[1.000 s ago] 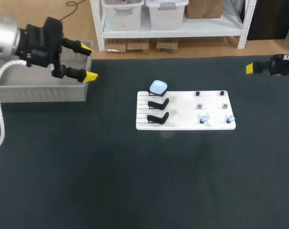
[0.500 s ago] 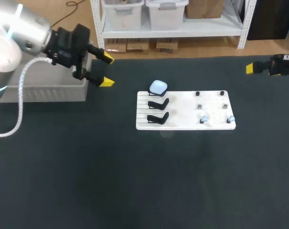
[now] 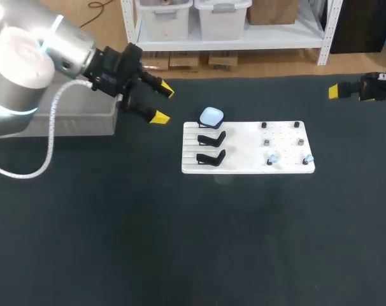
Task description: Pick up each earbud case from the left stands, insert the matching earbuds, close the lid, and place the case in the box.
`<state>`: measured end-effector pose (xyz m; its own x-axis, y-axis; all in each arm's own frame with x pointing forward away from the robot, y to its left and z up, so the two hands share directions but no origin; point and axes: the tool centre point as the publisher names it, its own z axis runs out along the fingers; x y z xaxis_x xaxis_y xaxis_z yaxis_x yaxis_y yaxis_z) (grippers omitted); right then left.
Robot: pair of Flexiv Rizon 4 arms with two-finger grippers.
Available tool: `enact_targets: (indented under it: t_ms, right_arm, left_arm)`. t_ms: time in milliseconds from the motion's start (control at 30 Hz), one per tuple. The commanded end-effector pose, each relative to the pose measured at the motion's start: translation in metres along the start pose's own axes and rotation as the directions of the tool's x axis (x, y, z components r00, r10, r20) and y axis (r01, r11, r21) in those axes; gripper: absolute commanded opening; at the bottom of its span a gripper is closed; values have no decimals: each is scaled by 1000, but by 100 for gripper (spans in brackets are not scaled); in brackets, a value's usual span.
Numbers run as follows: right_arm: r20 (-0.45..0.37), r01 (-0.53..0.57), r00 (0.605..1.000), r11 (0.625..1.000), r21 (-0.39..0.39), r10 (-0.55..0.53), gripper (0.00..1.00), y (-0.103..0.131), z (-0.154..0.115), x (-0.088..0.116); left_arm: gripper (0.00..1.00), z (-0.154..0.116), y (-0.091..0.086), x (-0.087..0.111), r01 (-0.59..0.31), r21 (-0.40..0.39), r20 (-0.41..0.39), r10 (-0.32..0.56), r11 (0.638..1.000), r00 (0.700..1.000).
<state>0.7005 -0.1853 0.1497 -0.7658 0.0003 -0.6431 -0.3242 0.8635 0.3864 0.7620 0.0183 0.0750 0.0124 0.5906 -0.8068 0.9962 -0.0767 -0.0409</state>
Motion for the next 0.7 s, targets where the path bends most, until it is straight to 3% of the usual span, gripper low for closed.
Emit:
enact_targets:
  t_ms: [33,167,700]
  right_arm:
    - [0,0,1000,1000,0,0,100,0,0,0]
    - [0,0,1000,1000,0,0,100,0,0,0]
    - [0,0,1000,1000,0,0,100,0,0,0]
  left_arm:
    - [100,16,11,1,-3,63,8,3,998,1000]
    - [100,24,11,1,-11,71,14,10,997,1000]
    - [65,57,13,3,-5,76,30,3,997,1000]
